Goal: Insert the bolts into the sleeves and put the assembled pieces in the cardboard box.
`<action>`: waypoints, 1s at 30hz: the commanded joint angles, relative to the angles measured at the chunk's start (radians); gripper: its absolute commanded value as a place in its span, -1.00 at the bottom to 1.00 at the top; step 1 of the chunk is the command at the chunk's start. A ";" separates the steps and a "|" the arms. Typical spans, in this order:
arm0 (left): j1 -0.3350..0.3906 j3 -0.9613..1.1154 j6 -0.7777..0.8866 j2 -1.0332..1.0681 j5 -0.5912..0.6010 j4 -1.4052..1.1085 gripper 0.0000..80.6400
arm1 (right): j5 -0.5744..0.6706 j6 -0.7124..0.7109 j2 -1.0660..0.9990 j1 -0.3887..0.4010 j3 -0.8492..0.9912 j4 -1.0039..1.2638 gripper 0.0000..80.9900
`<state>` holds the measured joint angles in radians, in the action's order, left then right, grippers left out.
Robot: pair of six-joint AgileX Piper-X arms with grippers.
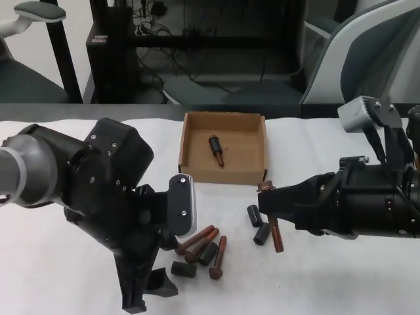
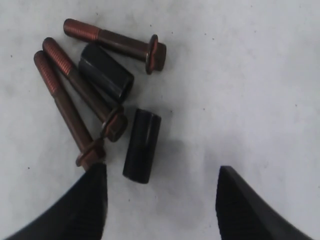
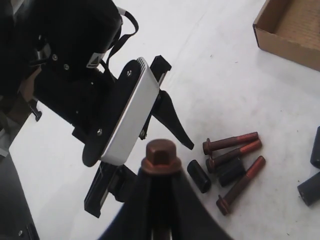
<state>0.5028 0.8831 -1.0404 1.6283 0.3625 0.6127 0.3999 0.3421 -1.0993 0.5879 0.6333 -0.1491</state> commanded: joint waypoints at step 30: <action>0.058 0.012 -0.026 0.050 -0.005 -0.070 0.39 | 0.018 -0.011 0.015 0.002 -0.003 0.012 -0.99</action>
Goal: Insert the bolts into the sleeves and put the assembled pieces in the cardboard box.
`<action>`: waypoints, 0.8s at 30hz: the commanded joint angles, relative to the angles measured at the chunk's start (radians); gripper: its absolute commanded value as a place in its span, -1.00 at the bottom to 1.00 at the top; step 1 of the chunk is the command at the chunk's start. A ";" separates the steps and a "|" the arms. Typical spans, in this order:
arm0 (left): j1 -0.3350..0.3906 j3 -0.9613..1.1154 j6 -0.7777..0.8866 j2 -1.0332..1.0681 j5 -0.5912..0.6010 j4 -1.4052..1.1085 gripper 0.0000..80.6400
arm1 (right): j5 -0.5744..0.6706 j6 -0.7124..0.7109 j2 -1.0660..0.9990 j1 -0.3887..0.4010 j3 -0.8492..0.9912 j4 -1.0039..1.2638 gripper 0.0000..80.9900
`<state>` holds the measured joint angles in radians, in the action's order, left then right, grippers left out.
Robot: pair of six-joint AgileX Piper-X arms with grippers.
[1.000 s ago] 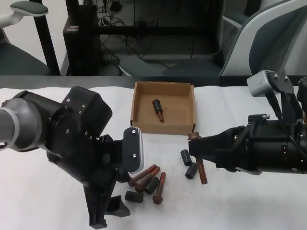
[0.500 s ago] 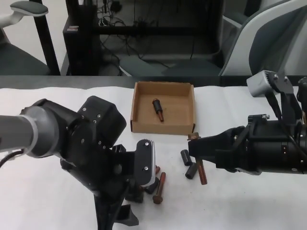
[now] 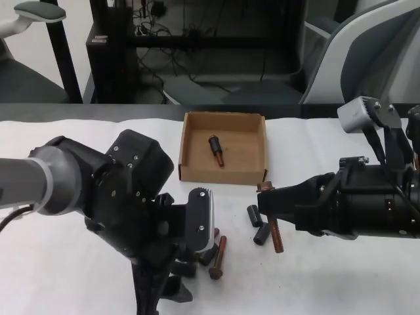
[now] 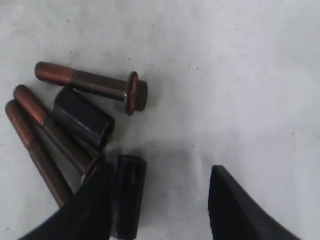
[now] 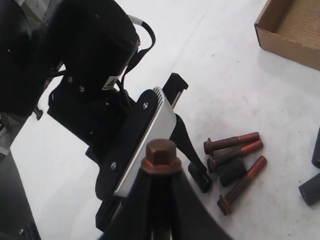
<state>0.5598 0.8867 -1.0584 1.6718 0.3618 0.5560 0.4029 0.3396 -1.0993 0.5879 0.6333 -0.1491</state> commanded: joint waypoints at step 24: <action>0.001 0.008 -0.004 0.086 -0.111 -0.020 -0.96 | 0.031 -0.009 0.015 -0.001 -0.003 0.012 -0.99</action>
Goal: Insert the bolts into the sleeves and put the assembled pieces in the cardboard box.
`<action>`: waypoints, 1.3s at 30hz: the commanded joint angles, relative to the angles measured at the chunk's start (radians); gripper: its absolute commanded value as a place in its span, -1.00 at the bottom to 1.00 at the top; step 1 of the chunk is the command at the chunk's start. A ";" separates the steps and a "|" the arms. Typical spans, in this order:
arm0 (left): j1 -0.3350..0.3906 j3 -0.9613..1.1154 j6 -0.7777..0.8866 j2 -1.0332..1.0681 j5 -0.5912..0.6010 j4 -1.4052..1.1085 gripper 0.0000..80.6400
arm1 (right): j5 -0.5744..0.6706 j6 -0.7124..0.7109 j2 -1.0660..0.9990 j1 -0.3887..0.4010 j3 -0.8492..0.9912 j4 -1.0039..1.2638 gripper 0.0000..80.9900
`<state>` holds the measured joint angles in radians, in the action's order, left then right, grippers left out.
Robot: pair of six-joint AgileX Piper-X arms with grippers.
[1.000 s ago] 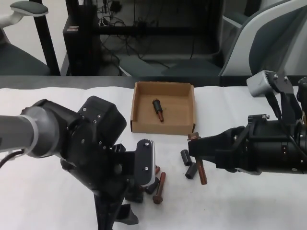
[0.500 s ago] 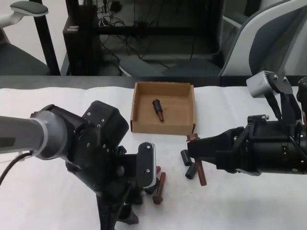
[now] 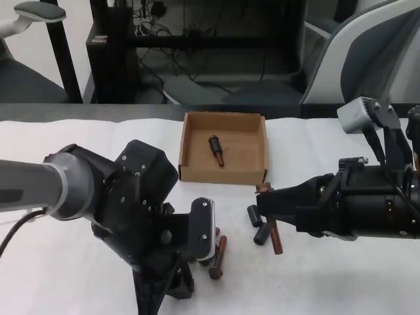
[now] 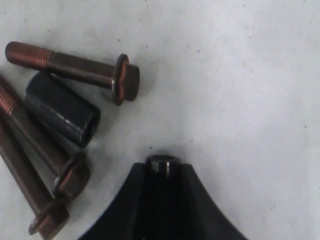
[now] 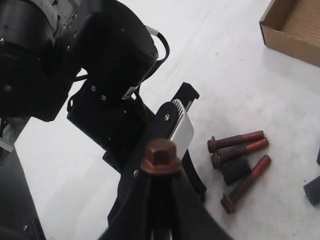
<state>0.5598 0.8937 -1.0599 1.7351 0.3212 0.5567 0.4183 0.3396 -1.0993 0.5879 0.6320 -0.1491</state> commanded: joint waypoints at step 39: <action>-0.001 -0.409 1.190 -0.854 0.105 -0.587 -0.96 | -0.066 0.215 -0.031 0.002 -0.001 0.386 -0.99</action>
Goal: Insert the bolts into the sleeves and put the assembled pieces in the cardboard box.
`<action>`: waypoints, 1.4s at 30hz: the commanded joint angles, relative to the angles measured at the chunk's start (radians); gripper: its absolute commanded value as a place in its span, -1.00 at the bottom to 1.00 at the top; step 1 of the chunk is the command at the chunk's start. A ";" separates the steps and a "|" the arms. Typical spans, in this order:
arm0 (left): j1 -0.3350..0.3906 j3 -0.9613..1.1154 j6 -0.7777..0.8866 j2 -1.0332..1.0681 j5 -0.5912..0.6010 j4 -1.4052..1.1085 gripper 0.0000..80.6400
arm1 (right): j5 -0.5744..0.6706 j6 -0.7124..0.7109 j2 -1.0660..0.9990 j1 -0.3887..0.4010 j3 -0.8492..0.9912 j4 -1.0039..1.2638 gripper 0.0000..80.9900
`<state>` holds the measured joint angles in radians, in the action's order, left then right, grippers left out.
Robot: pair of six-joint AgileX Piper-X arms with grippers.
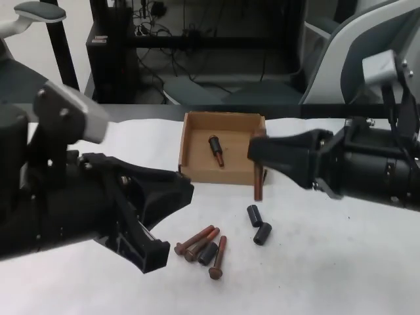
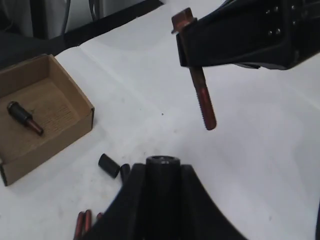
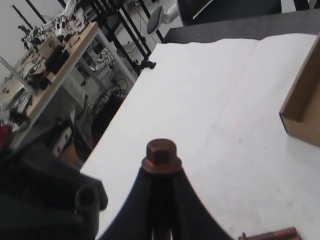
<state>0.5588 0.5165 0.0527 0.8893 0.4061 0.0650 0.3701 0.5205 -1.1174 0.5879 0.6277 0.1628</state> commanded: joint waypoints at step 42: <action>-0.164 0.040 0.052 0.351 0.230 -0.392 -0.96 | 0.063 0.129 -0.359 -0.001 0.232 0.233 -0.99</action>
<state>0.3840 0.5447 0.1156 1.2409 0.6055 -0.3065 0.4177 0.6831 -1.4790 0.5879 0.8190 0.4342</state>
